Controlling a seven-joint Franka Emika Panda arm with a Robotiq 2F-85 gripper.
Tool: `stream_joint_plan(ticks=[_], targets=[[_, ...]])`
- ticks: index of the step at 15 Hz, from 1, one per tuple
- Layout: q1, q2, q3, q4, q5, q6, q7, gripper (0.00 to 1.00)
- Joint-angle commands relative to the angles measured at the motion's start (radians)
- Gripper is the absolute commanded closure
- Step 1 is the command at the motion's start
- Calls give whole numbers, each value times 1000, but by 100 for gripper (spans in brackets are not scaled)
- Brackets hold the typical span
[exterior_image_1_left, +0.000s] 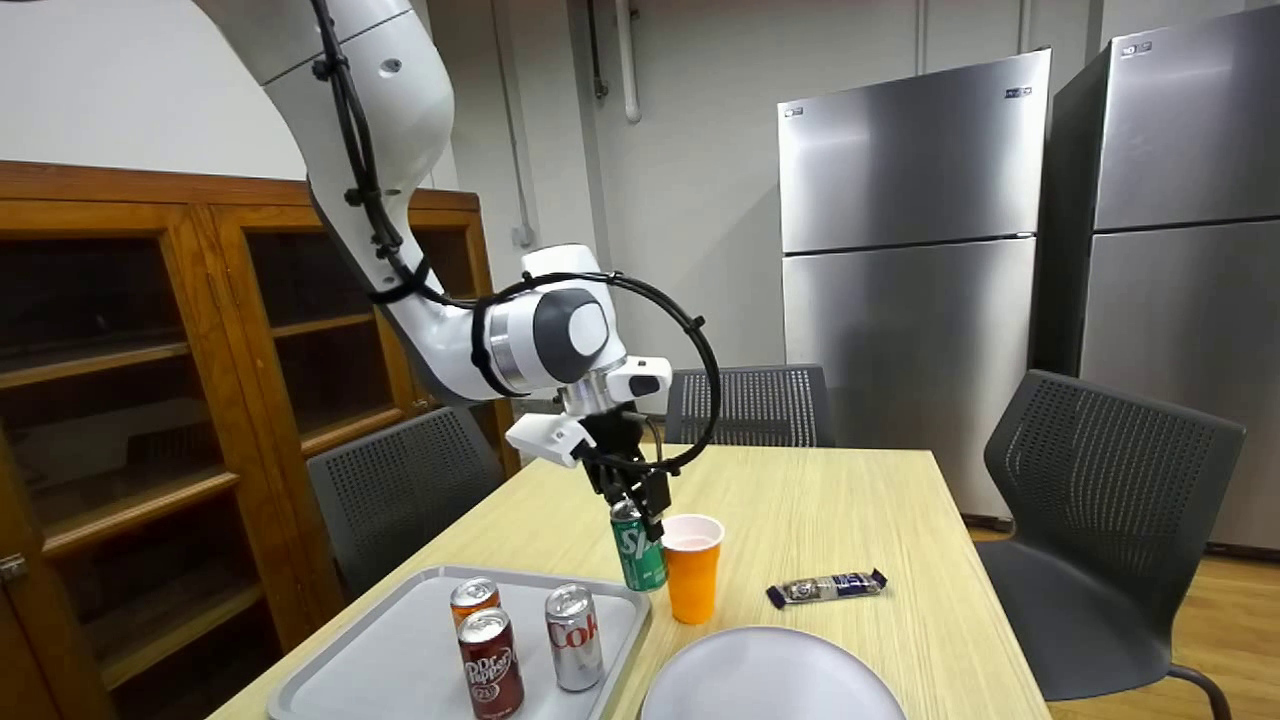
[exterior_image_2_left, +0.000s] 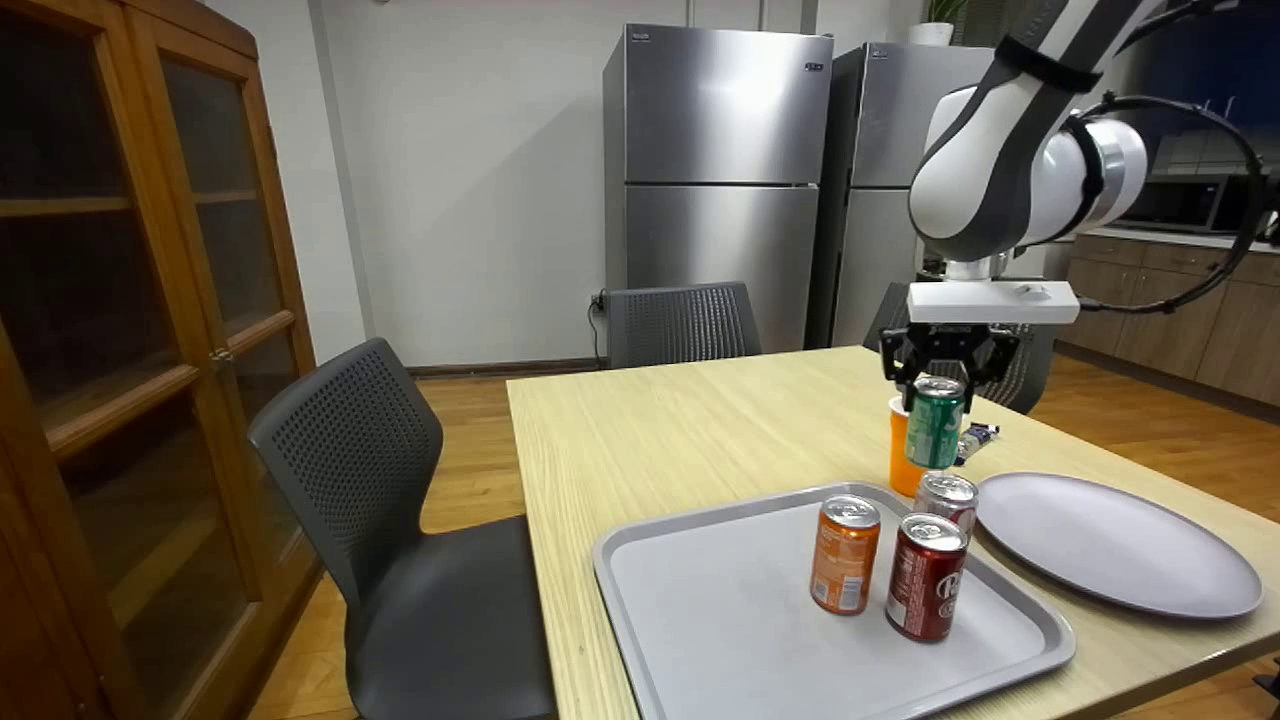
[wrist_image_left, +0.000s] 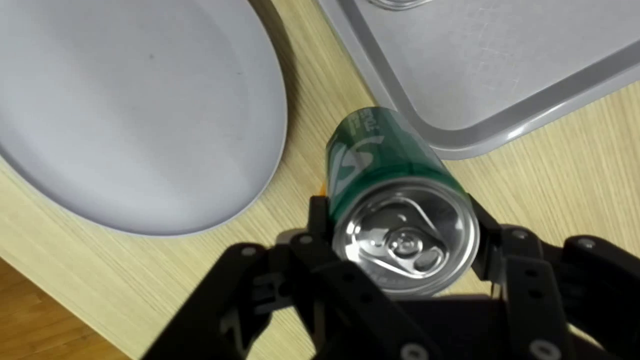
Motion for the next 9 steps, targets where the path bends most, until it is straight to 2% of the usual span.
stream_joint_plan(ticks=[1,9], targets=[[-38,-53,-5,-33,15,-23,-58,62],[-85,-42,-55,-31,-2,-34,-70,62]])
